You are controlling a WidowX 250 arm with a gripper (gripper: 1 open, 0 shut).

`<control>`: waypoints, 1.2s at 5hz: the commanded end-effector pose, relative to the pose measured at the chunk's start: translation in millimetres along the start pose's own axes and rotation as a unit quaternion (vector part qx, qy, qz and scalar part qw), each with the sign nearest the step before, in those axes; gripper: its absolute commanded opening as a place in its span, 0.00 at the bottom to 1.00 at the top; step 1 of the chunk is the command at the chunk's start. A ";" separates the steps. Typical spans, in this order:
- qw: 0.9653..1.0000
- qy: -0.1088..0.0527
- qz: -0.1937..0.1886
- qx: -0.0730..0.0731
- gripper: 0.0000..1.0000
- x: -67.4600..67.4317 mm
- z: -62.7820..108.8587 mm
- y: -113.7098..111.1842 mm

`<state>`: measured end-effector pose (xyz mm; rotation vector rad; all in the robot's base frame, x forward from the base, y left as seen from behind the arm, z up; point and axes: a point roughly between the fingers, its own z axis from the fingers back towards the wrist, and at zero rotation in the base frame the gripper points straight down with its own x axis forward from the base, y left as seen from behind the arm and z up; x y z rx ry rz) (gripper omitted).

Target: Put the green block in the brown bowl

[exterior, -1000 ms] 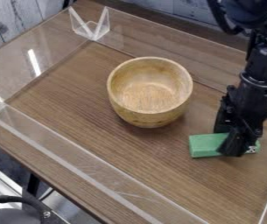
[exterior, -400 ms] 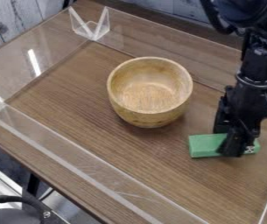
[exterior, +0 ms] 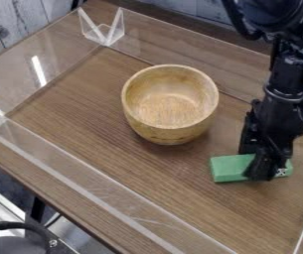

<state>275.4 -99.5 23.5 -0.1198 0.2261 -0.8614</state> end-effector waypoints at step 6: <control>0.998 -0.030 0.035 0.034 0.00 -7.5 39.7 3.1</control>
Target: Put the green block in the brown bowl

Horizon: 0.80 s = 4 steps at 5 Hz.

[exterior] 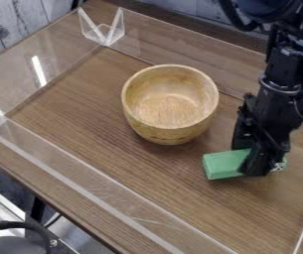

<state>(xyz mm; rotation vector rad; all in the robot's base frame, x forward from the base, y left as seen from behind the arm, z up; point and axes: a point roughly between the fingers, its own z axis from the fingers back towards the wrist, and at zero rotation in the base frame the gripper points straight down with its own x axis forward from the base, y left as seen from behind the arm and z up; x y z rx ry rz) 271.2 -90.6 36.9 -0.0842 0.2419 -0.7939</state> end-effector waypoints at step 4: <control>0.998 -0.057 0.018 0.035 0.00 -2.3 43.5 5.0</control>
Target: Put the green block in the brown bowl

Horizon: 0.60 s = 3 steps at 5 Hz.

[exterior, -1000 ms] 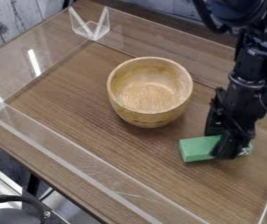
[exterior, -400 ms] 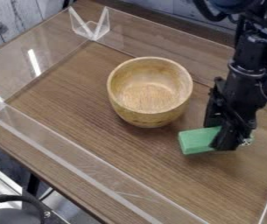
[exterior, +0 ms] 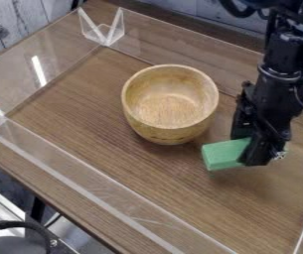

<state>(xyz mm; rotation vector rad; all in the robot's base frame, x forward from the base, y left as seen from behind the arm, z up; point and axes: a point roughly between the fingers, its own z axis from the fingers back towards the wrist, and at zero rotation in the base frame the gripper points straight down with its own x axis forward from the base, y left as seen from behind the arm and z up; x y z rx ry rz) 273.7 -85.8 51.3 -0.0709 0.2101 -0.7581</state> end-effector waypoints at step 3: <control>0.994 -0.067 0.065 0.059 0.00 -18.3 79.8 31.7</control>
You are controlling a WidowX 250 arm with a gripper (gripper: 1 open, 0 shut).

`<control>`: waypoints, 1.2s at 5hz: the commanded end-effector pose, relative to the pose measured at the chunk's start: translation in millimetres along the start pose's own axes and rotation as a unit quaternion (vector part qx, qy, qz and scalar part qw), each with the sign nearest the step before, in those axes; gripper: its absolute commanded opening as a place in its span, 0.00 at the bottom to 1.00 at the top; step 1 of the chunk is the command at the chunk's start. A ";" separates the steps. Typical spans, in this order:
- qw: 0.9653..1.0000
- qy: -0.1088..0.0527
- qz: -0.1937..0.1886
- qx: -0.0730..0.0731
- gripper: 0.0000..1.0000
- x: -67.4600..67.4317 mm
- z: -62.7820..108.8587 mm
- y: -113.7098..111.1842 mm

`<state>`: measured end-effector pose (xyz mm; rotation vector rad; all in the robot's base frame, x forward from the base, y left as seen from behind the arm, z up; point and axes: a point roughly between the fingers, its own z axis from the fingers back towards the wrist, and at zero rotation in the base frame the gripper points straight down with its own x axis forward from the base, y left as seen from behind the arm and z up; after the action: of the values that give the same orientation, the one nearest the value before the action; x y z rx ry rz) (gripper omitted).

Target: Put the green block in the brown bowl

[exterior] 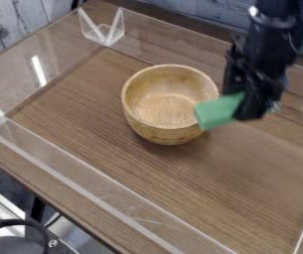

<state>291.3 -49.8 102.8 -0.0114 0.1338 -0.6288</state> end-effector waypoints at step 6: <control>0.996 -0.047 0.073 0.012 0.00 -48.3 10.4 73.0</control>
<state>290.9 33.9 92.4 -0.0387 0.1162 -0.4888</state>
